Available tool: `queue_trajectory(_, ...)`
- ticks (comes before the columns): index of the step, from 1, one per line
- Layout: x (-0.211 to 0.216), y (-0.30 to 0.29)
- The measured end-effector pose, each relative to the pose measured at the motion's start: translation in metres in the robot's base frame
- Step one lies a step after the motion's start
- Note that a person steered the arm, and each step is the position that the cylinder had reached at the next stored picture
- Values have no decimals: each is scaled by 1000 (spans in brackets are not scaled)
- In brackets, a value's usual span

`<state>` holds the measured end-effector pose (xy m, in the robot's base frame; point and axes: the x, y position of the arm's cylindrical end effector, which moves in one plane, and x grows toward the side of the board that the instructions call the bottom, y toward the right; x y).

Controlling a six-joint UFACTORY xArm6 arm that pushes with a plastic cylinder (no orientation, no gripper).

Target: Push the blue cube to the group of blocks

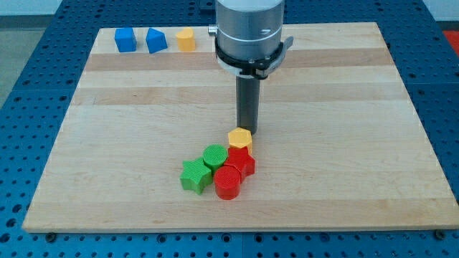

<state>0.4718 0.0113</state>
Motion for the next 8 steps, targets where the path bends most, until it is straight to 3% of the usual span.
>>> queue_trajectory(2,-12,-17)
queue_trajectory(4,-51,-111)
queue_trajectory(8,-193,-314)
